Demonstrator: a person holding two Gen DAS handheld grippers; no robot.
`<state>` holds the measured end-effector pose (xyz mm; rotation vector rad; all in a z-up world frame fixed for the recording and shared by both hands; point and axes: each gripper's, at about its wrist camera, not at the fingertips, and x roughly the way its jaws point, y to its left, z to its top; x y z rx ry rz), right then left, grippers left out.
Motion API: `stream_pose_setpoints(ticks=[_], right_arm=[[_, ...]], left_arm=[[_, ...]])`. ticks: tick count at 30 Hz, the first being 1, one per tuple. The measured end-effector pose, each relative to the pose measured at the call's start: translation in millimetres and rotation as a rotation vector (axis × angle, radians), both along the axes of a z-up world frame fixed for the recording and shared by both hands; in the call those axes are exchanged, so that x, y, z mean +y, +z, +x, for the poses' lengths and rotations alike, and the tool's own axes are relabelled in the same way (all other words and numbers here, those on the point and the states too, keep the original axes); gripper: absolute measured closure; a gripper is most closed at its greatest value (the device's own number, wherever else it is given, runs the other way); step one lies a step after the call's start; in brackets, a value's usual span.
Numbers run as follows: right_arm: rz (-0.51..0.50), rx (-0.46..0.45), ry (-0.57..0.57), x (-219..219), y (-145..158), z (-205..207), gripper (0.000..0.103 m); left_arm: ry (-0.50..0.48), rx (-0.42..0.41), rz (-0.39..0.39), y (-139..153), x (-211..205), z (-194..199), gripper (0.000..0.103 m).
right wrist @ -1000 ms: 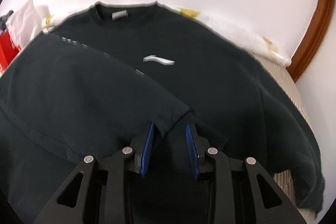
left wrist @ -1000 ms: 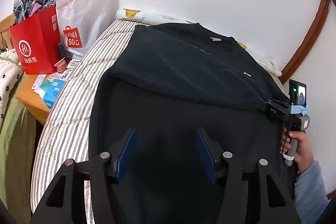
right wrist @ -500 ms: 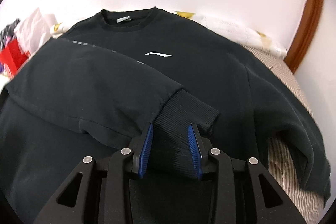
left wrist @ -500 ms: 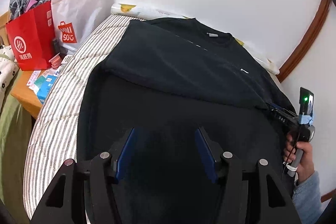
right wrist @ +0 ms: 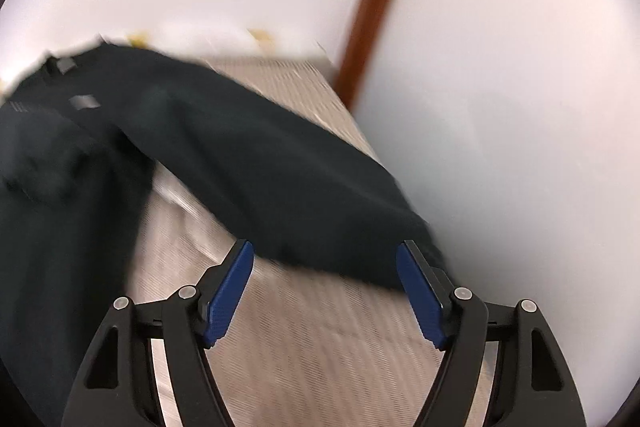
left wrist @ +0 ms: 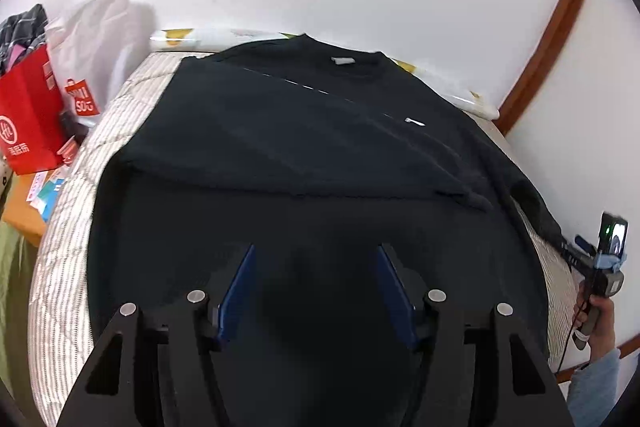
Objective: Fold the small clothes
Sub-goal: 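Grasp the other sleeve with the right gripper and lift it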
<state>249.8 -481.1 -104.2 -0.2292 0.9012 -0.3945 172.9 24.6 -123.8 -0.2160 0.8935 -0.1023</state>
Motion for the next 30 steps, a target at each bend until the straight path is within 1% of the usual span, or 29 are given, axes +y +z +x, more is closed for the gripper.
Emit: stream_pose_setpoints(ticks=[3, 5, 6, 8, 11, 13, 14, 15, 16, 17, 18, 19, 21, 24, 27, 30], right_arm=[[-0.018, 0.033, -0.036, -22.9, -11.4, -9.6, 0.030], [-0.021, 0.073, -0.052, -35.5, -21.5, -8.1, 0.029], [-0.023, 0.076, -0.058, -39.1, -24.3, -6.8, 0.029], [0.001, 0.043, -0.062, -45.6, -23.5, -4.4, 0.028], [0.034, 0.024, -0.063, -54.6, -24.9, 4.9, 0.028], [0.085, 0.018, -0.068, -63.0, -24.7, 13.0, 0.028], [0.107, 0.016, -0.067, -66.0, -24.5, 15.1, 0.031], [0.143, 0.011, -0.062, -70.4, -24.5, 17.1, 0.037], [0.173, 0.005, -0.060, -72.5, -23.8, 19.7, 0.061], [0.158, 0.002, -0.069, -72.6, -24.7, 25.0, 0.086], [0.117, -0.004, -0.076, -70.1, -22.8, 27.4, 0.092], [0.097, -0.020, -0.078, -67.4, -18.2, 28.8, 0.095], [0.095, -0.076, -0.096, -67.7, -1.4, 31.0, 0.096], [0.137, -0.215, -0.096, -60.5, 46.5, 22.1, 0.096], [0.173, -0.313, -0.044, -35.5, 92.3, 26.1, 0.096], [0.237, -0.368, 0.072, 12.9, 132.4, 35.3, 0.096]], left_arm=[[-0.008, 0.015, 0.010, -2.1, -13.3, 3.0, 0.045], [-0.013, 0.024, 0.022, -2.3, -19.5, 6.6, 0.045], [-0.013, 0.027, 0.029, -2.5, -22.4, 8.2, 0.045], [-0.013, 0.030, 0.044, -1.5, -28.9, 10.7, 0.045], [-0.014, 0.034, 0.067, -0.1, -36.9, 9.7, 0.045], [-0.017, 0.041, 0.084, -0.8, -41.5, 9.0, 0.045], [-0.021, 0.047, 0.089, -1.9, -43.4, 9.1, 0.045], [-0.023, 0.051, 0.092, -2.8, -45.0, 9.5, 0.045], [-0.025, 0.054, 0.094, -3.4, -46.4, 10.0, 0.045], [-0.028, 0.056, 0.097, -3.9, -47.7, 11.1, 0.045], [-0.029, 0.056, 0.099, -3.6, -48.7, 11.3, 0.045], [-0.031, 0.052, 0.099, -2.8, -48.5, 11.1, 0.045], [-0.030, 0.040, 0.102, -0.9, -45.8, 10.0, 0.045], [-0.015, 0.025, 0.118, -0.2, -39.3, 6.9, 0.045], [0.007, 0.021, 0.094, -0.1, -24.1, 1.9, 0.045], [0.035, 0.015, 0.071, -0.8, -6.8, -3.2, 0.045]])
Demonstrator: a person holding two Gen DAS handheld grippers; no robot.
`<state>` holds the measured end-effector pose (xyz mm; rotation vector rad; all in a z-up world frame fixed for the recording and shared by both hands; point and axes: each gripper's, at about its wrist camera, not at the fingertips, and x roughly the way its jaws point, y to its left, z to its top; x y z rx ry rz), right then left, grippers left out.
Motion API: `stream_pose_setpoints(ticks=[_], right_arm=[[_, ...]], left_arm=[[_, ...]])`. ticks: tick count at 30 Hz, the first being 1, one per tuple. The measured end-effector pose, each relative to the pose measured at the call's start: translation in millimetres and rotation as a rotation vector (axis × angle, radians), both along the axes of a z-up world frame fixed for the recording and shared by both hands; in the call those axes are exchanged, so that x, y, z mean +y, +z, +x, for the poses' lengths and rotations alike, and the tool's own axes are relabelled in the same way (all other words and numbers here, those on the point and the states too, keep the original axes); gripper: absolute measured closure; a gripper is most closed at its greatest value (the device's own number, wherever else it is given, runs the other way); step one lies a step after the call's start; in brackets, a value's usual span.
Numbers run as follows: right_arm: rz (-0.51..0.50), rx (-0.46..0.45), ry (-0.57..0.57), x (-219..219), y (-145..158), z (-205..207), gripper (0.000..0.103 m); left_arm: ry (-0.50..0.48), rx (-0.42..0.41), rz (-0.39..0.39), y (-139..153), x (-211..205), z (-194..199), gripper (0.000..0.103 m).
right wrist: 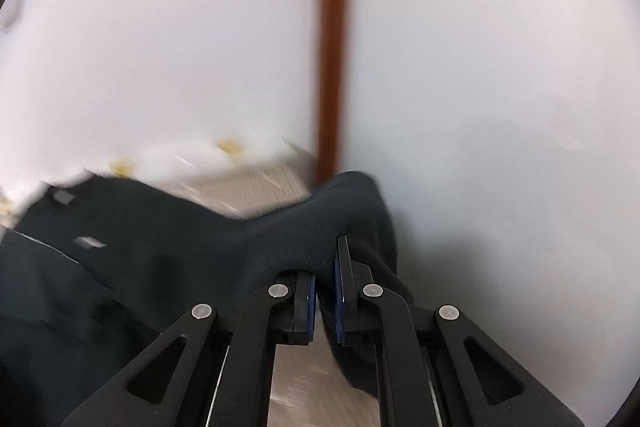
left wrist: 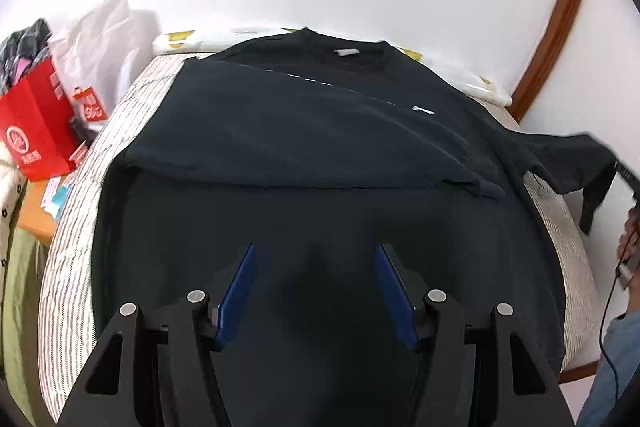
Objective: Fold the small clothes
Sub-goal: 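Grasp the other sleeve with the right gripper and lift it, then lay the lifted sleeve across the sweatshirt body and open the right gripper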
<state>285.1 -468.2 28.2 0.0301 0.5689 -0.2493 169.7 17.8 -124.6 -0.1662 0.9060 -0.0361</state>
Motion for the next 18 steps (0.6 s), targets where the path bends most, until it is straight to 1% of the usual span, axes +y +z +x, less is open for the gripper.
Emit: stream_pose_setpoints(ticks=[2, 4, 5, 7, 8, 10, 11, 12, 14, 16, 18], right_arm=[[0.013, -0.011, 0.096, 37.5, 17.2, 11.5, 0.096], [0.005, -0.011, 0.199, 91.0, 28.8, 21.3, 0.096], [0.011, -0.014, 0.229, 107.1, 30.9, 25.7, 0.096], [0.027, 0.001, 0.306, 155.3, 33.9, 32.8, 0.096], [0.026, 0.004, 0.324, 172.1, 34.2, 36.0, 0.096], [0.031, 0.013, 0.380, 208.4, 32.7, 45.7, 0.096], [0.038, 0.018, 0.398, 219.5, 33.4, 45.0, 0.096], [0.046, 0.026, 0.422, 235.1, 30.7, 54.6, 0.096], [0.051, 0.053, 0.457, 265.1, 22.2, 58.1, 0.095], [0.044, 0.085, 0.487, 292.3, 6.4, 63.1, 0.095], [0.007, 0.122, 0.512, 319.7, -14.5, 66.0, 0.095]], left_arm=[[0.020, -0.003, -0.018, -1.0, 11.3, -3.2, 0.045], [0.041, -0.006, -0.025, -2.5, 21.6, -4.8, 0.045], [0.056, -0.006, -0.014, -3.6, 28.7, -6.0, 0.045], [0.074, -0.007, 0.020, -4.9, 37.0, -7.2, 0.045], [0.085, -0.010, 0.039, -5.1, 42.8, -8.6, 0.045], [0.100, -0.019, 0.046, -4.5, 54.7, -10.5, 0.045], [0.108, -0.021, 0.042, -4.7, 61.9, -11.6, 0.044], [0.118, -0.023, 0.032, -5.6, 69.4, -12.4, 0.044], [0.130, -0.022, 0.015, -9.2, 80.7, -13.6, 0.043], [0.140, -0.016, 0.001, -14.5, 88.7, -13.2, 0.043], [0.144, -0.008, -0.016, -19.6, 93.9, -12.3, 0.043]])
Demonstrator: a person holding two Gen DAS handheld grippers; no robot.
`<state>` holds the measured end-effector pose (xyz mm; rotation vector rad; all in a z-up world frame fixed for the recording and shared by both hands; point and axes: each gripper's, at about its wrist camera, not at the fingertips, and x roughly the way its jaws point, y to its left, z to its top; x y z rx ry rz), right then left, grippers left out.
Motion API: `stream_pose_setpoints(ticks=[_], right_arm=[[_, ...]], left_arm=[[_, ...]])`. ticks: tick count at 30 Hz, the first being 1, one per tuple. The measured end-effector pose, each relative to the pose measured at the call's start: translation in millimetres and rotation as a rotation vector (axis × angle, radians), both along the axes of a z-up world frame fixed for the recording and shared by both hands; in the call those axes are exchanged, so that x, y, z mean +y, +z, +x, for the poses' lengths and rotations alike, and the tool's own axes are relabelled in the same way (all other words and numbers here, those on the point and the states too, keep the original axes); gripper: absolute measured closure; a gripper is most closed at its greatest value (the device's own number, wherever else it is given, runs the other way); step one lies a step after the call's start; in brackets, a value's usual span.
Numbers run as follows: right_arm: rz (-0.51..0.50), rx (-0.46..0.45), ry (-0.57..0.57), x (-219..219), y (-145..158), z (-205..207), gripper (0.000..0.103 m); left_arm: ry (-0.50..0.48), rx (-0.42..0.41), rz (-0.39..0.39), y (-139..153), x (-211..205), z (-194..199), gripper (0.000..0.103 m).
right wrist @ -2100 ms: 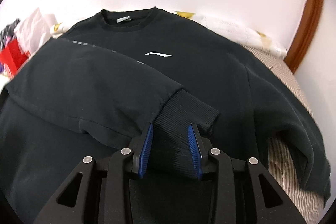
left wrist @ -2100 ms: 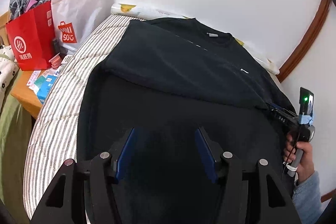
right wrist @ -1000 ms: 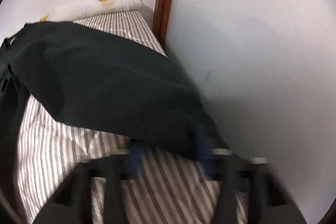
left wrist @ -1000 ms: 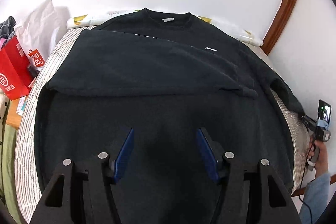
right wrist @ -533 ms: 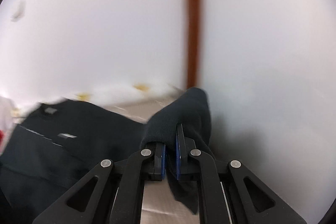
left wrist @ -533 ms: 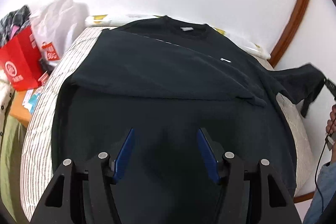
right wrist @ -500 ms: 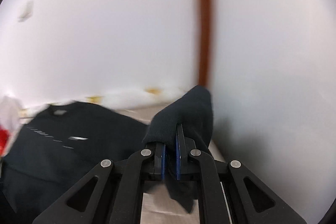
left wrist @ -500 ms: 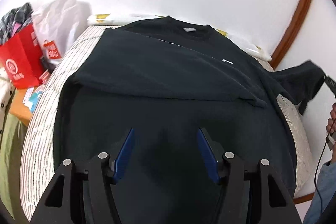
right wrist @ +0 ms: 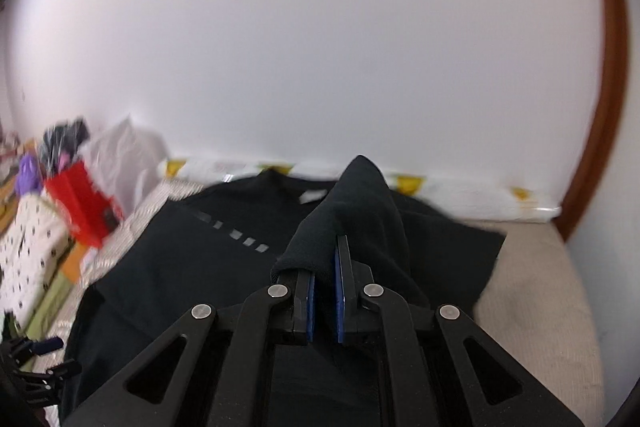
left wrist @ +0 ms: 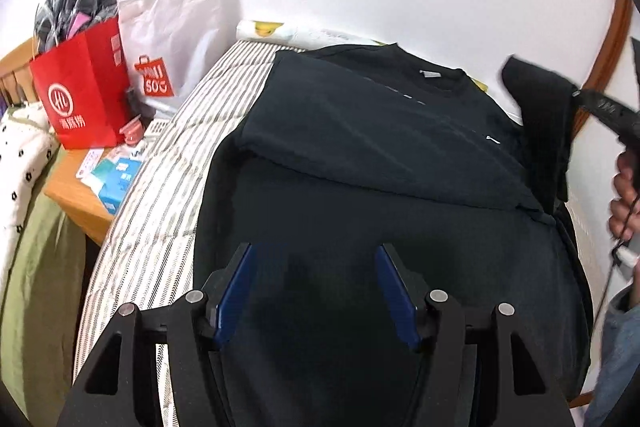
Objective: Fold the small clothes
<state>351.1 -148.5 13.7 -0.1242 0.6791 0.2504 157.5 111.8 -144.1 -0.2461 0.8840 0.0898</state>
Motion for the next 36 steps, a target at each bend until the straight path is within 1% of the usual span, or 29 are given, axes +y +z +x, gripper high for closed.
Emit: stream_pose_setpoints(ticks=[1, 4, 7, 9, 11, 12, 13, 14, 16, 18, 19, 21, 23, 26, 29, 31, 33, 36], right_arm=[[-0.012, 0.014, 0.011, 9.5, -8.9, 2.4, 0.095], [-0.029, 0.098, 0.037, 41.6, -40.1, 18.6, 0.095], [-0.078, 0.118, 0.049, 60.0, -63.9, 20.4, 0.094], [-0.089, 0.139, 0.059, 60.1, -79.6, 22.5, 0.084], [-0.092, 0.163, 0.020, 50.6, -88.2, 22.9, 0.044], [-0.084, 0.168, 0.000, 43.6, -92.0, 21.2, 0.036], [-0.073, 0.176, -0.008, 35.0, -95.4, 17.4, 0.023], [-0.073, 0.192, -0.013, 29.3, -99.8, 15.6, 0.015], [-0.072, 0.233, -0.035, 7.6, -109.8, 4.1, 0.014], [-0.052, 0.266, -0.039, -13.3, -111.6, -9.5, 0.014], [-0.049, 0.266, -0.034, -25.3, -109.5, -20.5, 0.014], [-0.066, 0.254, -0.025, -45.1, -101.6, -39.2, 0.014], [-0.054, 0.229, -0.035, -70.9, -90.6, -56.7, 0.014], [0.006, 0.197, -0.115, -116.5, -75.3, -76.7, 0.014], [0.062, 0.183, -0.189, -160.9, -67.8, -91.4, 0.014], [0.075, 0.148, -0.237, -187.4, -62.2, -102.2, 0.014], [0.074, 0.131, -0.274, -209.0, -58.9, -109.8, 0.014], [0.074, 0.108, -0.335, -235.6, -57.1, -123.4, 0.015]], left_arm=[[-0.001, 0.004, -0.009, -2.5, 2.2, 0.6, 0.043], [-0.010, 0.023, -0.025, -10.4, 2.6, 7.2, 0.043], [-0.021, 0.042, -0.023, -13.9, -0.4, 9.0, 0.043], [-0.036, 0.041, -0.024, -13.9, -1.1, 6.5, 0.043], [-0.050, 0.044, -0.017, -13.4, -4.1, 7.1, 0.040], [-0.056, 0.046, -0.013, -12.7, -6.2, 8.4, 0.040], [-0.061, 0.047, -0.013, -11.6, -8.7, 10.0, 0.040], [-0.068, 0.047, -0.017, -10.3, -10.5, 10.9, 0.040], [-0.089, 0.042, -0.027, -7.0, -18.3, 15.1, 0.040], [-0.119, 0.040, -0.025, -3.3, -31.9, 23.7, 0.040], [-0.136, 0.041, -0.019, -2.3, -40.1, 28.2, 0.040], [-0.176, 0.048, -0.004, -0.1, -60.0, 39.0, 0.040], [-0.231, 0.047, 0.012, 3.8, -84.1, 51.1, 0.040], [-0.299, 0.042, 0.038, 10.4, -120.6, 67.1, 0.040], [-0.363, 0.027, 0.055, 17.7, -161.1, 83.8, 0.040], [-0.392, 0.016, 0.054, 22.1, -188.0, 97.2, 0.040], [-0.423, 0.015, 0.057, 23.5, -212.2, 109.1, 0.039], [-0.455, 0.006, 0.085, 22.2, -243.6, 124.7, 0.038]])
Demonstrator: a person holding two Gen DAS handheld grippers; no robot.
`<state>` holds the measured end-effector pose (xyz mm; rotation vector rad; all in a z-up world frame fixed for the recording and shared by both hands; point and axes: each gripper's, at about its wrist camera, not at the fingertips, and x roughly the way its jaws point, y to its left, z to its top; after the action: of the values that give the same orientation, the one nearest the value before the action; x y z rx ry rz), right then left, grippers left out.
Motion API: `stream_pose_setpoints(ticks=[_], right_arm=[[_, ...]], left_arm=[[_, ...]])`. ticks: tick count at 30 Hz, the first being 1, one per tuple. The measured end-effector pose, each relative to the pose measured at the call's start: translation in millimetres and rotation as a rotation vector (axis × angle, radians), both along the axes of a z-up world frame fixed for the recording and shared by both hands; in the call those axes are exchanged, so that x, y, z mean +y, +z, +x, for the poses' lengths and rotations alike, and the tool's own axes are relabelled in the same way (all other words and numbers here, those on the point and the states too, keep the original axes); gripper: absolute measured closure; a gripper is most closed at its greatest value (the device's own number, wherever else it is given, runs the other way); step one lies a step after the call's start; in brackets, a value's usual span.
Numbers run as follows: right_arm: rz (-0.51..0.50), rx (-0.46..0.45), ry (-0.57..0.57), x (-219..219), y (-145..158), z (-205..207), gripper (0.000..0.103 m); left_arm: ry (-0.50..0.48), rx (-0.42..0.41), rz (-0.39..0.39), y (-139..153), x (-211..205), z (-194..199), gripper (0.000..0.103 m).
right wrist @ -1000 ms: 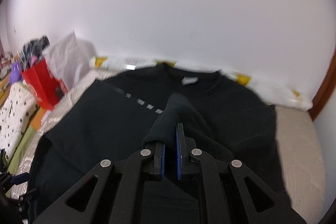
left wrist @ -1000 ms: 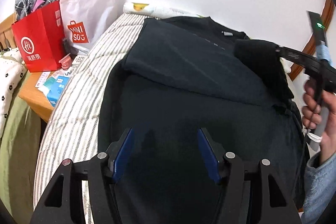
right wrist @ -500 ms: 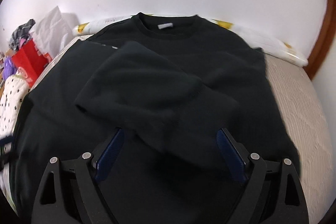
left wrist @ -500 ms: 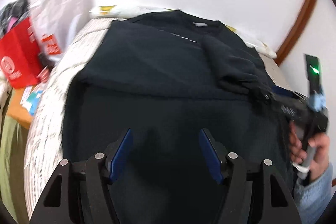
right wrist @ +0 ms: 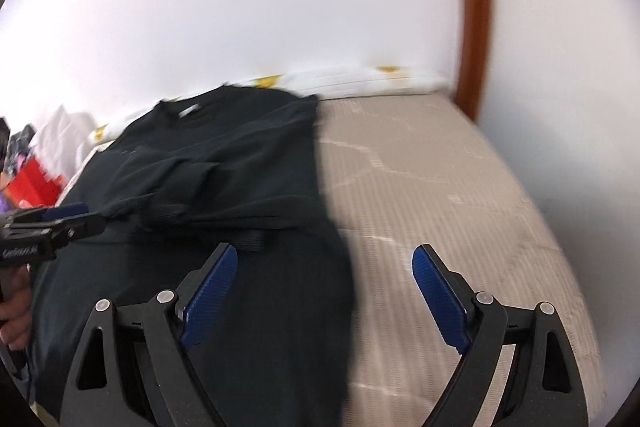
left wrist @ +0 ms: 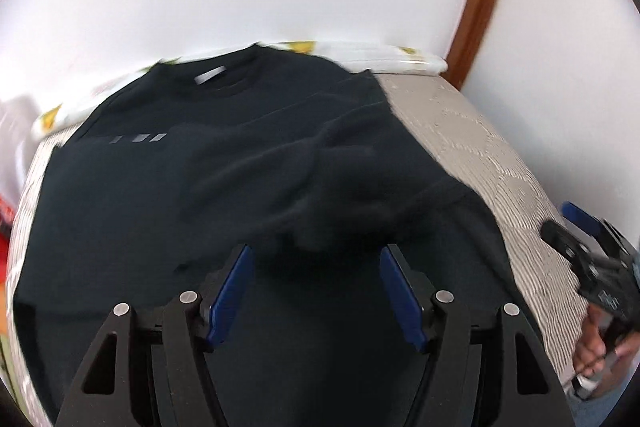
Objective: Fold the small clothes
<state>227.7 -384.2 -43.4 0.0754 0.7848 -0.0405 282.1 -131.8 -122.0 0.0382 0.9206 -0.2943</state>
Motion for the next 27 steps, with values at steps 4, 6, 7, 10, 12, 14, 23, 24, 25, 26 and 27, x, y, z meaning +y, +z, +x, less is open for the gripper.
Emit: stream_pose_setpoints(ticks=[4, 6, 7, 10, 12, 14, 23, 24, 25, 26, 27], right_arm=[[0.032, -0.019, -0.047, -29.9, -1.6, -21.9, 0.015], [0.019, -0.034, -0.048, -37.7, -0.7, -29.9, 0.015], [0.010, -0.036, -0.043, -41.4, -0.9, -32.5, 0.015], [-0.005, -0.033, -0.053, -50.2, -2.5, -37.0, 0.015], [0.005, -0.027, -0.057, -56.0, -5.7, -37.8, 0.015], [0.024, -0.022, -0.063, -57.1, -9.7, -37.0, 0.015], [0.072, 0.022, -0.054, -36.6, -20.1, -18.1, 0.015], [0.069, 0.022, -0.048, -30.2, -19.3, -14.9, 0.015], [0.067, 0.022, -0.039, -22.7, -18.1, -11.6, 0.015], [0.065, 0.022, -0.032, -17.3, -17.3, -8.9, 0.015], [0.063, 0.023, -0.022, -8.6, -15.8, -5.8, 0.015]], left_arm=[[0.002, -0.009, 0.031, -10.6, -31.6, 21.1, 0.035], [0.015, -0.006, 0.046, -19.9, -40.5, 30.5, 0.034], [0.023, 0.000, 0.056, -24.9, -44.3, 36.8, 0.034], [0.046, 0.014, 0.090, -39.1, -52.4, 48.9, 0.034], [0.062, 0.014, 0.148, -47.5, -59.7, 52.6, 0.034], [0.076, 0.010, 0.187, -52.8, -65.8, 54.8, 0.037], [0.059, 0.010, 0.055, -26.2, -32.5, 49.9, 0.086], [0.061, 0.006, 0.035, -21.1, -24.8, 48.0, 0.086], [0.068, -0.005, 0.019, -14.6, -14.7, 44.5, 0.086], [0.079, -0.023, 0.006, -7.7, -3.4, 40.5, 0.087], [0.087, -0.036, -0.002, -3.0, 5.0, 37.5, 0.087]])
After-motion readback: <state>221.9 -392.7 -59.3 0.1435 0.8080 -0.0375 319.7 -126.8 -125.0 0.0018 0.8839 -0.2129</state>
